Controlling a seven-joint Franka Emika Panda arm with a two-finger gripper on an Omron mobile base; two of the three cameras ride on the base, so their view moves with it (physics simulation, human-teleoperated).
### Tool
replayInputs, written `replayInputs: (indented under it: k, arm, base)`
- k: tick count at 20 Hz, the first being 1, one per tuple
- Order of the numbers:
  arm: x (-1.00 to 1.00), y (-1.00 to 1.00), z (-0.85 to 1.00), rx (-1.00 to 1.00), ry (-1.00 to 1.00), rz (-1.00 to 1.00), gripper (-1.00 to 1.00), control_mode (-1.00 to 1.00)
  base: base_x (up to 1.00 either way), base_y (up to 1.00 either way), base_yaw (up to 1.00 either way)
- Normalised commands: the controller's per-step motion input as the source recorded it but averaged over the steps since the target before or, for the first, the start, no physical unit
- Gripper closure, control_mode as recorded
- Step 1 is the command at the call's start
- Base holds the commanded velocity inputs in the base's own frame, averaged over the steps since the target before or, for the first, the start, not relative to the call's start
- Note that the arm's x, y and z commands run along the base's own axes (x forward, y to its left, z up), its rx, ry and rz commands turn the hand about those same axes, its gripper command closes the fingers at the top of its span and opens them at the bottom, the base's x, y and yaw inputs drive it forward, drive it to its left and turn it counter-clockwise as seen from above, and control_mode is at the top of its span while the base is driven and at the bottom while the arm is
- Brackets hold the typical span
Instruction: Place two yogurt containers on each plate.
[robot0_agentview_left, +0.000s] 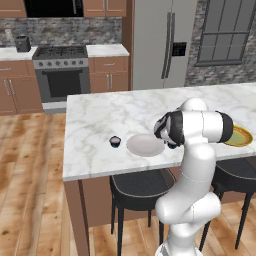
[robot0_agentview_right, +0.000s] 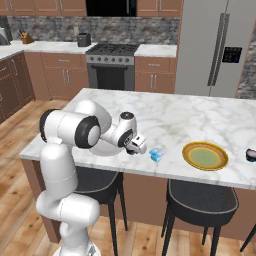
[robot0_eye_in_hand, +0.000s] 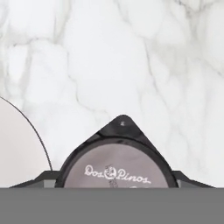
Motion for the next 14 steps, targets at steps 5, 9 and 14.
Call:
replayInputs:
  k: [5,9,14]
  arm:
    - [-0.02,0.0,0.06,0.01,-0.04,0.13,1.0,-1.0]
    - [-0.02,0.32,0.42,0.04,-0.13,0.26,1.0,-1.0]
    - [0.01,0.62,0.32,0.0,-0.03,0.2,1.0,-1.0]
  base:
    - [0.0,0.0,0.0]
    - [0.0,0.0,0.0]
    - [0.0,0.0,0.0]
